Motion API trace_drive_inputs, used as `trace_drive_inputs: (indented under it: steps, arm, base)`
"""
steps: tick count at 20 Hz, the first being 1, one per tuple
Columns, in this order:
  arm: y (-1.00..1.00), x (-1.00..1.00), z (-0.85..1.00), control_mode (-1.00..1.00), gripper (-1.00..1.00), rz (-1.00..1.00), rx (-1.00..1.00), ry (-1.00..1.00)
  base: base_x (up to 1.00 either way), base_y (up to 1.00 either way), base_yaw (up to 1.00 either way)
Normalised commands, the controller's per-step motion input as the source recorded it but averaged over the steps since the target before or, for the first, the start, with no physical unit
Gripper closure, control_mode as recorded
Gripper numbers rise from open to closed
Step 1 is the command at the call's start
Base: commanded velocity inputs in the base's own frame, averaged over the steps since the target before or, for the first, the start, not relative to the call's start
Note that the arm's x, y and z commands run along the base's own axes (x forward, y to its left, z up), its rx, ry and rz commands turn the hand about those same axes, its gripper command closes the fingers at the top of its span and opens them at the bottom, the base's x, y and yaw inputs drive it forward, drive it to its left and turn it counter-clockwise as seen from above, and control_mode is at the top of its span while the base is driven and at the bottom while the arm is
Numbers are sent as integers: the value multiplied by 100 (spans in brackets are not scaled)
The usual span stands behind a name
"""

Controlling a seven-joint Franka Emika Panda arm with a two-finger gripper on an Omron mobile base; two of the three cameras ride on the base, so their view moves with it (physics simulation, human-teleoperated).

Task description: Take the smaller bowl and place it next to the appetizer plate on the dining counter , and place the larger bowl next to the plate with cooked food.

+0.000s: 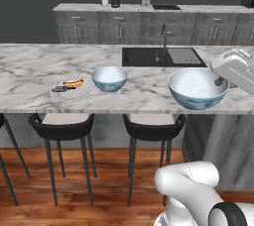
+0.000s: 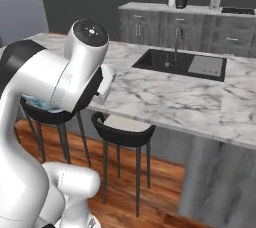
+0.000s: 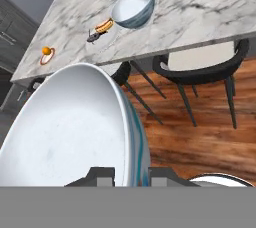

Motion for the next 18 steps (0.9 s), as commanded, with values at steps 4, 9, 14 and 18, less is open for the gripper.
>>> trace_drive_inputs:
  steps: [4,9,14,18]
  arm:
    - [0,0,0,100,100,0,0,0]
    - [0,0,0,100,100,0,0,0]
    - [0,0,0,100,100,0,0,0]
    - [0,0,0,100,100,0,0,0]
  base:
    - [0,100,-3]
    - [12,100,-6]
    - [32,100,-8]
    - [45,100,-8]
